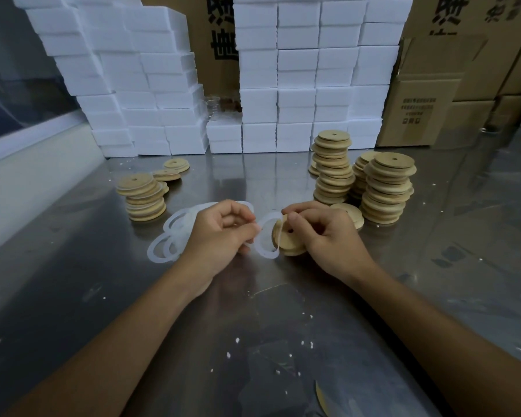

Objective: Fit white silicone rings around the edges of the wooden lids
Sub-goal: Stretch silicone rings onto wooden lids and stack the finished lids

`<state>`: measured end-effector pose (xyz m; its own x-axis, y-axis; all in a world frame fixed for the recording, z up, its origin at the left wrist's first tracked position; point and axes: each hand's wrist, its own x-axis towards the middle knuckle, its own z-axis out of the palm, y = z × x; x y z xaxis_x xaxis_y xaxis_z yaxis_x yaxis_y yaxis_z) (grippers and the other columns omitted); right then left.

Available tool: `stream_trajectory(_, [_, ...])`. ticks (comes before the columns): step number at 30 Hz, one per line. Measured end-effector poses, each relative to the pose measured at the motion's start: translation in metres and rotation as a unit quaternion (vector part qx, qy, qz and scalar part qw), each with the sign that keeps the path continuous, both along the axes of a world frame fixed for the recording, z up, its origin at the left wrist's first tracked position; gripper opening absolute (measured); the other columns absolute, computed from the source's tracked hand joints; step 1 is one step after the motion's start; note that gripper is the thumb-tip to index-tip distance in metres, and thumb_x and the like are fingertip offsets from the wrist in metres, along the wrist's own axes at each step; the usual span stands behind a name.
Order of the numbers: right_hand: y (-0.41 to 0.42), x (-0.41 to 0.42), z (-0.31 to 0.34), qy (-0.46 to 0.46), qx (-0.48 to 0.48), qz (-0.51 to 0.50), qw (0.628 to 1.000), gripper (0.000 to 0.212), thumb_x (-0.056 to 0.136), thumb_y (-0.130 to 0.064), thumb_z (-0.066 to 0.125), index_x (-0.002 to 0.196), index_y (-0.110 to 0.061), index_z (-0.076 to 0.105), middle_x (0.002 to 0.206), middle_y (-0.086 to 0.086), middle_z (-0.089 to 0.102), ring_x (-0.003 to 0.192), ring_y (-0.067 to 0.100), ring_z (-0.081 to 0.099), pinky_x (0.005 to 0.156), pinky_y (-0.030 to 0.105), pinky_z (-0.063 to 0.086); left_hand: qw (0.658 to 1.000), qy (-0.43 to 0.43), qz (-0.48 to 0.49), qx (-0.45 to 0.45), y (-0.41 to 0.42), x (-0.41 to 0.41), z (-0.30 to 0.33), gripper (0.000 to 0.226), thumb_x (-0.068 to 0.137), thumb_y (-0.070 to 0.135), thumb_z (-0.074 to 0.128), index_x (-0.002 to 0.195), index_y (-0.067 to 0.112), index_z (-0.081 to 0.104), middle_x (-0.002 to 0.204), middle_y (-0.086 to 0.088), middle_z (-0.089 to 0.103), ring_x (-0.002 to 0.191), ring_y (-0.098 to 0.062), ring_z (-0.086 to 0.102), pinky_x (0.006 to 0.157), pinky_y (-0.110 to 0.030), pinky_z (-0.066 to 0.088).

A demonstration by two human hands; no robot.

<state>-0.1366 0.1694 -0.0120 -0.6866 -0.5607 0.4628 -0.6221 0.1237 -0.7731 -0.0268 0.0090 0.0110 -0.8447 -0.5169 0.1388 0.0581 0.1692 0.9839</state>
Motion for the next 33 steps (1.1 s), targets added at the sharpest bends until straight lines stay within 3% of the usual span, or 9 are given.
stream_trajectory(2, [-0.001,0.000,-0.001,-0.001,0.004,-0.001,1.000,0.010,0.093,-0.025,0.066,0.095,-0.022,0.075,0.108,-0.012,0.068,0.097,0.003,0.064,0.081,0.022,0.053,1.000,-0.001,-0.005,0.012,0.003,0.000,-0.001,0.011,0.084,-0.004,0.069,0.088,0.005,0.064,0.093,-0.026,0.069,0.080,-0.033,0.065,0.067,-0.038,0.056])
stream_trajectory(6, [-0.001,0.003,0.001,-0.012,0.022,0.000,1.000,0.025,0.095,-0.035,0.062,0.112,-0.020,0.071,0.099,-0.009,0.070,0.085,0.005,0.065,0.070,0.020,0.050,0.998,0.017,-0.052,0.020,0.003,0.002,0.003,0.013,0.085,-0.005,0.067,0.091,0.006,0.064,0.088,-0.017,0.070,0.084,-0.027,0.067,0.073,-0.037,0.059])
stream_trajectory(11, [0.000,0.009,0.007,-0.069,0.029,0.031,0.997,0.051,0.097,-0.050,0.044,0.094,-0.008,0.073,0.080,0.005,0.069,0.083,0.024,0.066,0.080,0.050,0.054,0.998,0.011,-0.048,0.044,0.005,0.000,0.002,0.015,0.085,-0.008,0.065,0.089,0.006,0.062,0.086,-0.014,0.068,0.086,-0.027,0.068,0.089,-0.044,0.056])
stream_trajectory(14, [0.000,0.010,0.007,-0.057,0.030,0.036,0.997,0.030,0.096,-0.043,0.057,0.096,-0.020,0.076,0.083,-0.011,0.071,0.074,0.005,0.066,0.070,0.031,0.054,0.992,0.021,-0.091,0.085,0.002,0.002,0.003,0.015,0.086,-0.008,0.061,0.090,0.006,0.061,0.083,-0.013,0.068,0.085,-0.027,0.069,0.084,-0.037,0.059])
stream_trajectory(17, [-0.001,0.008,0.006,-0.056,0.017,0.045,0.997,0.021,0.095,-0.032,0.063,0.097,-0.016,0.076,0.085,-0.008,0.073,0.064,0.001,0.062,0.061,0.015,0.045,0.975,0.047,-0.166,0.143,-0.004,0.005,0.007,0.013,0.085,-0.007,0.057,0.088,0.006,0.057,0.076,-0.015,0.066,0.079,-0.026,0.068,0.077,-0.035,0.057])
stream_trajectory(20, [-0.001,0.009,0.006,-0.059,0.003,0.051,0.997,0.017,0.095,-0.024,0.065,0.096,-0.011,0.077,0.092,-0.003,0.075,0.070,0.005,0.067,0.063,0.019,0.051,0.961,0.063,-0.192,0.190,-0.008,0.005,0.008,0.012,0.083,-0.004,0.055,0.088,0.007,0.054,0.074,-0.012,0.064,0.079,-0.025,0.068,0.078,-0.039,0.057])
stream_trajectory(25, [-0.001,0.006,0.005,-0.085,-0.017,0.053,0.995,0.017,0.092,-0.014,0.068,0.078,-0.004,0.073,0.104,0.000,0.073,0.086,0.015,0.071,0.071,0.025,0.055,0.974,0.044,-0.155,0.162,-0.004,0.003,0.006,0.014,0.088,-0.008,0.053,0.090,0.005,0.056,0.078,-0.015,0.066,0.079,-0.025,0.069,0.076,-0.036,0.057])
stream_trajectory(29, [0.001,0.006,0.005,-0.089,-0.027,0.048,0.995,0.017,0.090,-0.011,0.069,0.076,-0.002,0.073,0.106,0.000,0.072,0.084,0.008,0.070,0.065,0.015,0.051,0.986,0.018,-0.081,0.141,0.002,0.000,0.004,0.012,0.086,-0.006,0.062,0.092,0.005,0.061,0.102,-0.021,0.063,0.096,-0.029,0.068,0.083,-0.045,0.059])
stream_trajectory(33, [0.002,0.007,0.007,-0.088,-0.058,0.031,0.994,0.008,0.086,-0.007,0.073,0.079,-0.003,0.075,0.111,0.002,0.072,0.094,0.012,0.071,0.081,0.027,0.058,0.986,-0.042,-0.056,0.151,0.001,-0.003,0.001,0.029,0.085,0.003,0.070,0.113,0.007,0.060,0.118,-0.018,0.063,0.101,-0.031,0.070,0.081,-0.047,0.060])
